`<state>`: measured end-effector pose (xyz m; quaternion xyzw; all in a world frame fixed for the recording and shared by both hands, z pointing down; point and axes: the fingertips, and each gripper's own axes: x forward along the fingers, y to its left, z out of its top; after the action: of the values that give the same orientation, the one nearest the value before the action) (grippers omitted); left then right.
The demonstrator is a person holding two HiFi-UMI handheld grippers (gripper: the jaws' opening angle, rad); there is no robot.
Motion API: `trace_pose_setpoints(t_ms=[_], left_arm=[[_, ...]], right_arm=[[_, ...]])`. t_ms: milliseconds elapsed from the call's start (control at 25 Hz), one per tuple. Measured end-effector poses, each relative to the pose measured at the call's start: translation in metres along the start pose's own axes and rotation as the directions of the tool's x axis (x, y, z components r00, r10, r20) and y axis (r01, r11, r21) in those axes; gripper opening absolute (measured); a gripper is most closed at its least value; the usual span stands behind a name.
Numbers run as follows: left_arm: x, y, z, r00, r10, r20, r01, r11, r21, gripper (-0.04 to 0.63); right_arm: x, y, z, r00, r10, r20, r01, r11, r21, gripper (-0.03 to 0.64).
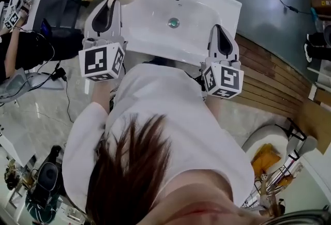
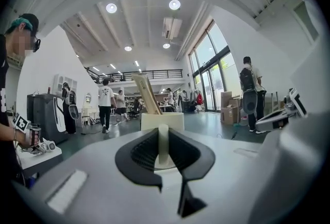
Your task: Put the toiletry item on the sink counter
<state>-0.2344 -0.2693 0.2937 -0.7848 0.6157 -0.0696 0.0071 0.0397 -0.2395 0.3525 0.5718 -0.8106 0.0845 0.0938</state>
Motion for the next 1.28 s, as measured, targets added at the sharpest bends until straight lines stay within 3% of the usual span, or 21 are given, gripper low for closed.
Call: trace_pose_setpoints(t_ms=[480, 1280], left_arm=[[0.042, 0.020, -0.013, 0.997, -0.075, -0.019, 0.074, 0.997, -0.036, 0.048], [0.060, 0.025, -0.011, 0.999, -0.039, -0.016, 0.039, 0.999, -0.034, 0.046]], right_arm=[[0.025, 0.011, 0.002, 0.997, -0.061, -0.037, 0.061, 0.998, -0.002, 0.005], [0.049, -0.001, 0.007, 0.999, -0.036, -0.040, 0.035, 0.999, -0.015, 0.005]])
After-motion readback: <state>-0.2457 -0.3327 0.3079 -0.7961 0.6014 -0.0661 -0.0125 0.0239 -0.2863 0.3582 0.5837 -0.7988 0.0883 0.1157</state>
